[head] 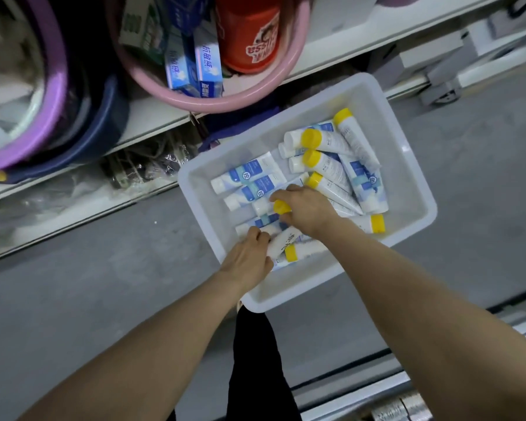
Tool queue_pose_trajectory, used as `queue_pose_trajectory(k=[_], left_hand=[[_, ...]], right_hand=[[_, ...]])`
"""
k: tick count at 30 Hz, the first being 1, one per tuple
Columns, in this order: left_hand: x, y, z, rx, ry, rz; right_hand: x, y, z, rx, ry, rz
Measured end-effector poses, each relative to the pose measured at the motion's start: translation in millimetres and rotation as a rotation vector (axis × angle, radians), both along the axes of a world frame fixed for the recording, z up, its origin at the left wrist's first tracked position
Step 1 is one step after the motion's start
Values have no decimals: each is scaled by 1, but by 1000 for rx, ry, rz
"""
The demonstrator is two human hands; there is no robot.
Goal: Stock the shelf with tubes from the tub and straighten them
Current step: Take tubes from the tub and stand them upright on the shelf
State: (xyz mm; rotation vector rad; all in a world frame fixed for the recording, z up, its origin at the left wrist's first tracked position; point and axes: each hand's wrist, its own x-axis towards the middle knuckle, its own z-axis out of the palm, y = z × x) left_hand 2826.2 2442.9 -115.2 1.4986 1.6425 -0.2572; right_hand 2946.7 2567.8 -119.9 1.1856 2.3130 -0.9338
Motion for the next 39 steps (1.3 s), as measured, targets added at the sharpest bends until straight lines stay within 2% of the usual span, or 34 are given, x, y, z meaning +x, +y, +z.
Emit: queue_pose_trajectory(k=[4, 8, 13, 17, 20, 25, 30, 34, 39], left_hand=[[-3, 7, 12, -147, -17, 20], [-4, 17, 25, -164, -67, 238], [-18, 30, 54, -67, -80, 445], [-40, 25, 68, -20, -126, 474], [-59, 16, 80, 22, -195, 469], [-91, -7, 118, 138, -298, 482], [-134, -33, 176, 305, -273, 480], [-183, -65, 232, 465, -288, 478], [-248, -113, 305, 675, -196, 469]], right_hand=[[12, 23, 40, 71, -2, -77], [28, 38, 74, 118, -22, -311], [32, 19, 83, -85, -270, -359], [15, -8, 78, -259, -256, -344], [-5, -24, 81, -263, -227, -316], [-34, -40, 115, -189, 6, -502], [-71, -53, 186, -101, 262, -655], [-116, -80, 252, -33, 360, -640], [-181, -127, 331, 154, 508, -461]])
